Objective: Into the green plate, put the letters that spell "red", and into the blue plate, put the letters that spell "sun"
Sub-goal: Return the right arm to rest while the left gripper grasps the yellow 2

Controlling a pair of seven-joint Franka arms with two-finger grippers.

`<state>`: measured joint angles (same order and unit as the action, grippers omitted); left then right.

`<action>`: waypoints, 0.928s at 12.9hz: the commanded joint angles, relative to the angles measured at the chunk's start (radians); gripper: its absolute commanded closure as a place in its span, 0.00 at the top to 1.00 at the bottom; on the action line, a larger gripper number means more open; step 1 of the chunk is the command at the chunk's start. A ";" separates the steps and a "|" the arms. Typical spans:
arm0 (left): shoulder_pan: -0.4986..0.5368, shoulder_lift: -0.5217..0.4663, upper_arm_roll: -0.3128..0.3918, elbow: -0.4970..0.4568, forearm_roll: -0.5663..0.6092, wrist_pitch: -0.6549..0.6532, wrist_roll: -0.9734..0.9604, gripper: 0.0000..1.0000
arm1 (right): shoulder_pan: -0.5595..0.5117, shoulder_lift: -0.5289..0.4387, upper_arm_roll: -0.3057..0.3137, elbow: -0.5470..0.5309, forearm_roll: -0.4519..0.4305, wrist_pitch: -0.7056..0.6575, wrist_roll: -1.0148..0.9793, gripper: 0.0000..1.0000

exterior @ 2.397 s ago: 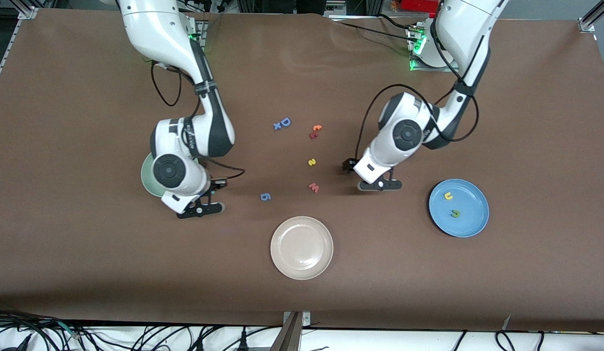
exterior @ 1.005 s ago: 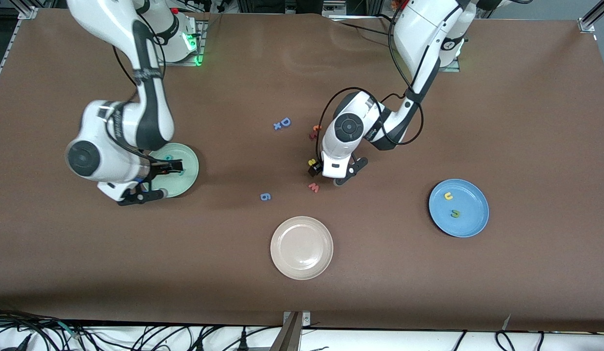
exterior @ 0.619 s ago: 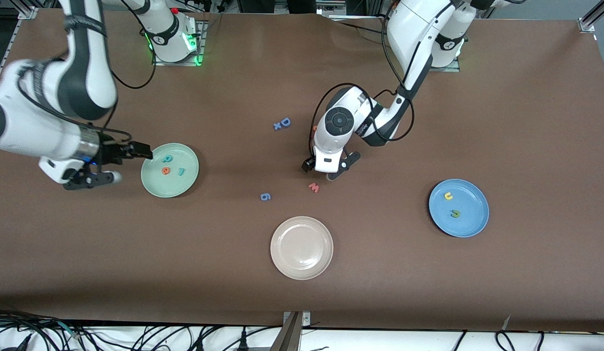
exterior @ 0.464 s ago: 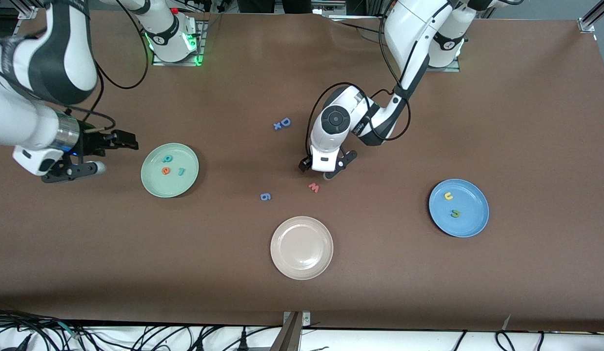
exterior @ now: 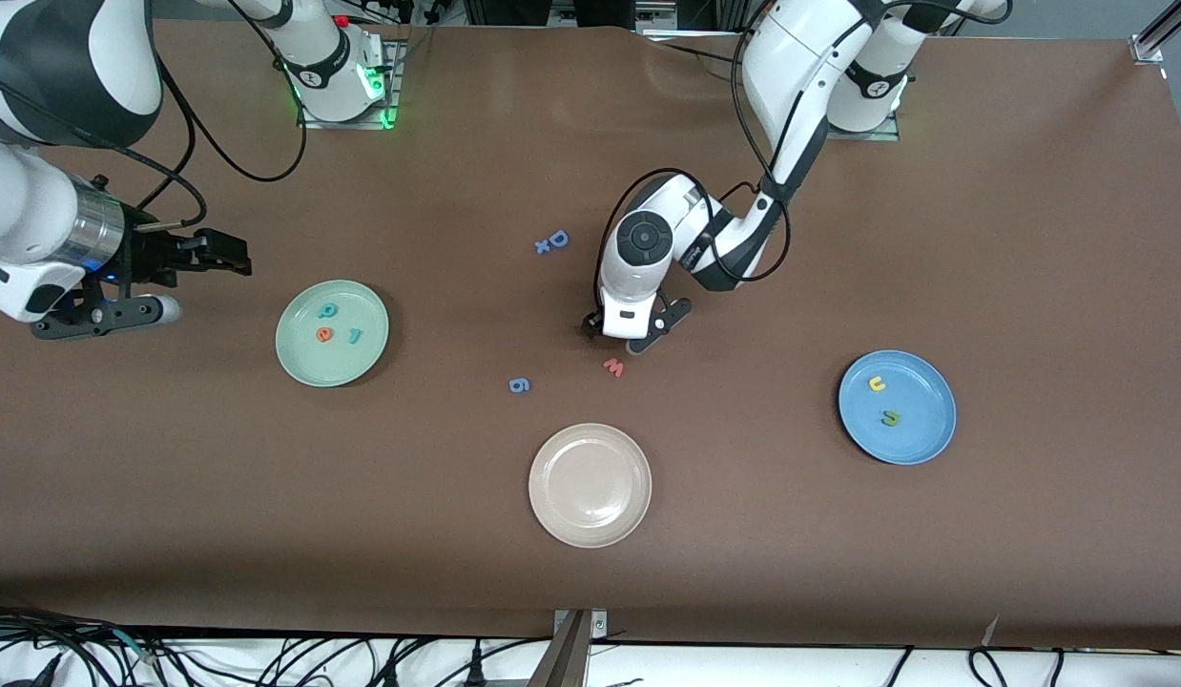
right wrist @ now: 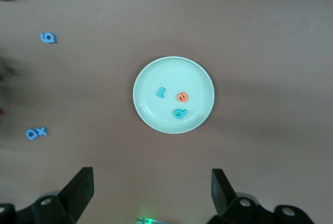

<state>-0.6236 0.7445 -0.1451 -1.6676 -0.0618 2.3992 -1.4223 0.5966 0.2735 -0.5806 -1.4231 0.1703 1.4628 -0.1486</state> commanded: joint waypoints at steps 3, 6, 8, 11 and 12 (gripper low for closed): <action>-0.019 0.026 0.009 0.032 0.030 -0.005 -0.027 0.89 | -0.389 -0.095 0.408 -0.025 -0.100 0.029 0.040 1.00; -0.022 0.032 0.007 0.032 0.031 -0.005 -0.027 0.87 | -0.481 -0.193 0.464 -0.131 -0.109 0.142 0.027 1.00; -0.024 0.033 0.007 0.032 0.031 -0.005 -0.029 0.87 | -0.565 -0.299 0.555 -0.235 -0.201 0.117 0.037 1.00; -0.024 0.032 0.006 0.032 0.036 -0.005 -0.043 0.87 | -0.583 -0.324 0.574 -0.264 -0.207 0.151 0.075 1.00; -0.027 0.033 0.006 0.032 0.037 -0.005 -0.047 0.79 | -0.583 -0.323 0.571 -0.272 -0.200 0.177 0.096 1.00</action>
<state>-0.6378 0.7591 -0.1452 -1.6651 -0.0605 2.3993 -1.4317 0.0386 -0.0231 -0.0313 -1.6458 -0.0175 1.5868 -0.0908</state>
